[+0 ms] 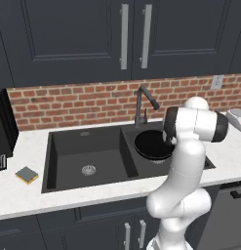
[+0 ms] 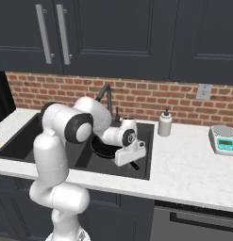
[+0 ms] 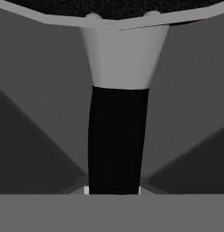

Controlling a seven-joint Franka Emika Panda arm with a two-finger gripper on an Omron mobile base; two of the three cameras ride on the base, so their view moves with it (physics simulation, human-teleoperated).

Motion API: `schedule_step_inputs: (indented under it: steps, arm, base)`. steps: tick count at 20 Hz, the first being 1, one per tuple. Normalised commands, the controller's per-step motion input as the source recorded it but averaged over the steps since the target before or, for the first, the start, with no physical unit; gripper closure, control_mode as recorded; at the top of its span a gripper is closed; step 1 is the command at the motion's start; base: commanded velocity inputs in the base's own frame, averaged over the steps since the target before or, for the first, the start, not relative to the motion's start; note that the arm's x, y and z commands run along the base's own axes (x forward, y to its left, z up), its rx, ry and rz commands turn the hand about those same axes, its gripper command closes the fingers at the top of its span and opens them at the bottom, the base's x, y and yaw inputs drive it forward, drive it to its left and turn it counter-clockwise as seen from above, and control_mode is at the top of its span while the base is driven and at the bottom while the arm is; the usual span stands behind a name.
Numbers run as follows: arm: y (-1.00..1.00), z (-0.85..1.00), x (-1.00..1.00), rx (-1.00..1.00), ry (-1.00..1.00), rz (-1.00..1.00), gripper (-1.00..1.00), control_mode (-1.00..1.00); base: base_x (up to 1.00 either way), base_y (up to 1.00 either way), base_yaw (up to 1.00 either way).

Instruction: Pick the pan and sponge and place them into the sink. Then turn on the water.

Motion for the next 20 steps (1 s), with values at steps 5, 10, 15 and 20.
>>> schedule_step_inputs:
  steps: [5, 10, 15, 20]
  arm:
    - [0.00, -0.18, 0.34, 0.01, -0.04, 0.06, 1.00, -1.00]
    - [0.00, -0.23, 0.52, 0.02, 0.01, 0.00, 1.00, -1.00]
    - [-0.13, -0.31, 0.51, 0.02, 0.12, -0.02, 1.00, -1.00]
    - [-0.14, -0.42, 0.50, 0.00, 0.23, -0.05, 1.00, -1.00]
  base:
    - [0.00, 0.00, 0.00]
    - [0.00, 0.00, 0.00]
    - [0.00, 0.00, 0.00]
    - [0.00, 0.00, 0.00]
